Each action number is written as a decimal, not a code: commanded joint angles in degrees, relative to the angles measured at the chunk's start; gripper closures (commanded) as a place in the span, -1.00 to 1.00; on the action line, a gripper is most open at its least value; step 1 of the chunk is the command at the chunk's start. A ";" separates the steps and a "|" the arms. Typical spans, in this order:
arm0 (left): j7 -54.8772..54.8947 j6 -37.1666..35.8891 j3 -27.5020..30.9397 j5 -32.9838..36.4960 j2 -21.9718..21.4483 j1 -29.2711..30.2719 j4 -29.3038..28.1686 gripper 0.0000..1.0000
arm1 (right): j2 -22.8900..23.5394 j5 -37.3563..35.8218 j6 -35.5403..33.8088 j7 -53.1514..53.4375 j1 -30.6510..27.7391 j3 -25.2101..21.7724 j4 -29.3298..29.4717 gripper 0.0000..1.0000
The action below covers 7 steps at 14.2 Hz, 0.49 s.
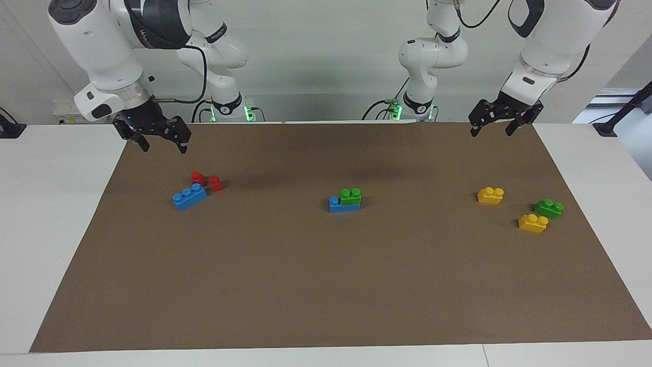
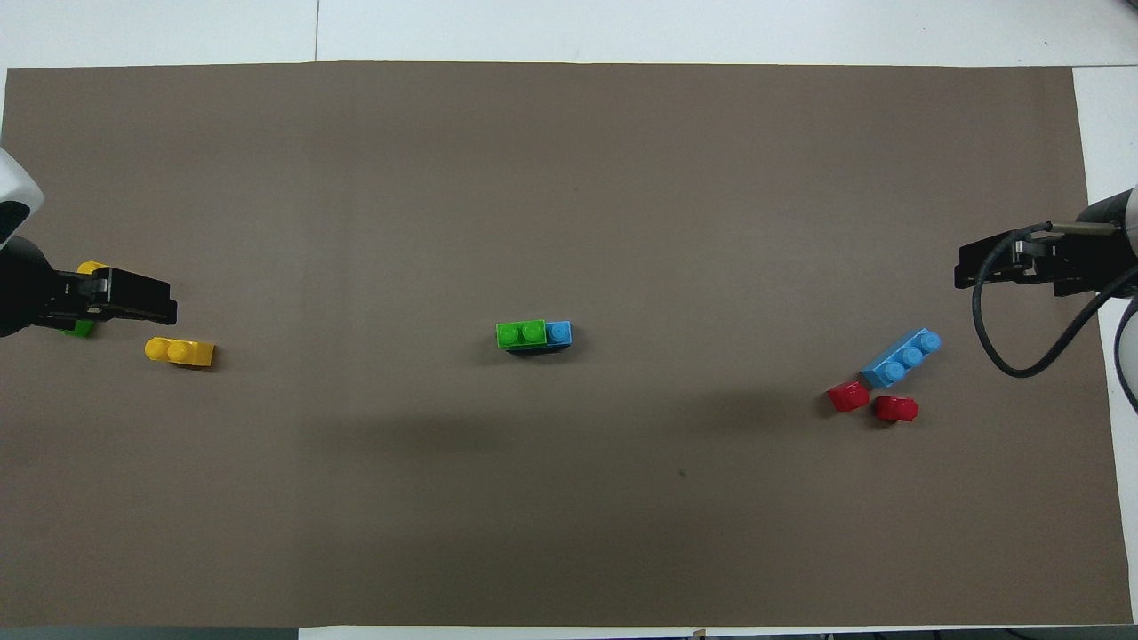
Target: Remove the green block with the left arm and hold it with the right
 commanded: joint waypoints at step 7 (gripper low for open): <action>0.62 0.46 -0.22 -1.43 0.49 0.84 0.68 -1.00 | -0.31 0.04 0.33 -0.03 -0.41 0.43 -1.04 -1.00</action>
